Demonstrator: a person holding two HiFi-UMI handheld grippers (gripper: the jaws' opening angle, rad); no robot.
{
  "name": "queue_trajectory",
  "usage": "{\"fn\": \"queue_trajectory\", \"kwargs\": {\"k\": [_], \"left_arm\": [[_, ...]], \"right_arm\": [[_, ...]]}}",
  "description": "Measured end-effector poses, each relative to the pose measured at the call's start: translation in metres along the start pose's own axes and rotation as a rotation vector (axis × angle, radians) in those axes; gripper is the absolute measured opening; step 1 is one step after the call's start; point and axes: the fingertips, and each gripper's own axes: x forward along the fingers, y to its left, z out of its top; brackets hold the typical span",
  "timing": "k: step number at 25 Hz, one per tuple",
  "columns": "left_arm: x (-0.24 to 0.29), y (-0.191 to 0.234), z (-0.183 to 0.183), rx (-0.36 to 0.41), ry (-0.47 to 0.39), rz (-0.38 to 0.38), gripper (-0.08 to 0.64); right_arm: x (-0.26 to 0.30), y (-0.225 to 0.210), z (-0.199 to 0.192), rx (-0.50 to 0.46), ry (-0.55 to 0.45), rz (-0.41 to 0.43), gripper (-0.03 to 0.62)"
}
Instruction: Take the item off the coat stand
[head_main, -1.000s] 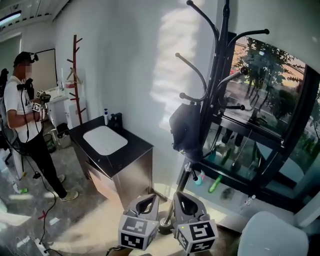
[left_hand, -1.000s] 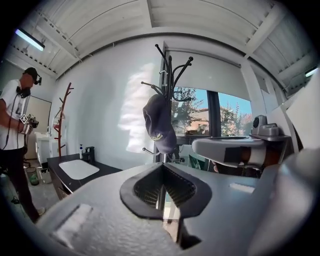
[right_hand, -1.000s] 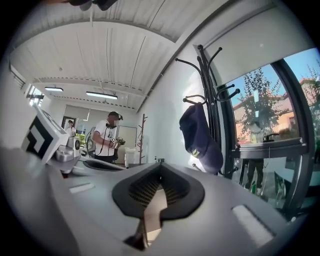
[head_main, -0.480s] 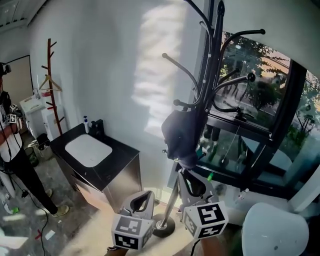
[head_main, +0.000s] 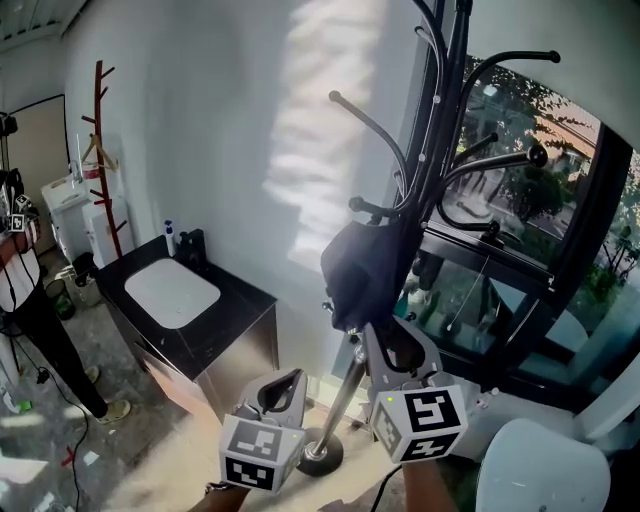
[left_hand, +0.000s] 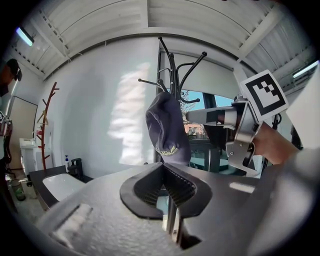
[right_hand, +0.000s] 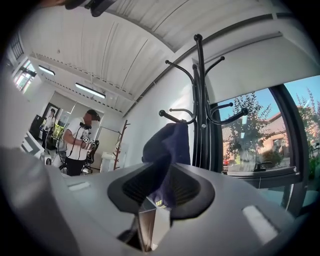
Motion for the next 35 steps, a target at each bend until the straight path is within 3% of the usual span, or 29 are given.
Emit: {"fn": "queue_trajectory", "kwargs": {"k": [14,25,35], "left_arm": [[0.041,0.003,0.005,0.022,0.005,0.067,0.005],[0.039,0.015,0.010,0.027,-0.006,0.112,0.005],[0.031,0.020,0.010,0.025,-0.008,0.123,0.005]], "right_arm": [[0.059,-0.034,0.007,-0.023,-0.012,0.070,0.156],[0.069,-0.030,0.012,-0.112,-0.052,0.073,0.041],[0.062,-0.018,0.040,-0.162,-0.156,0.070,0.032]]}}
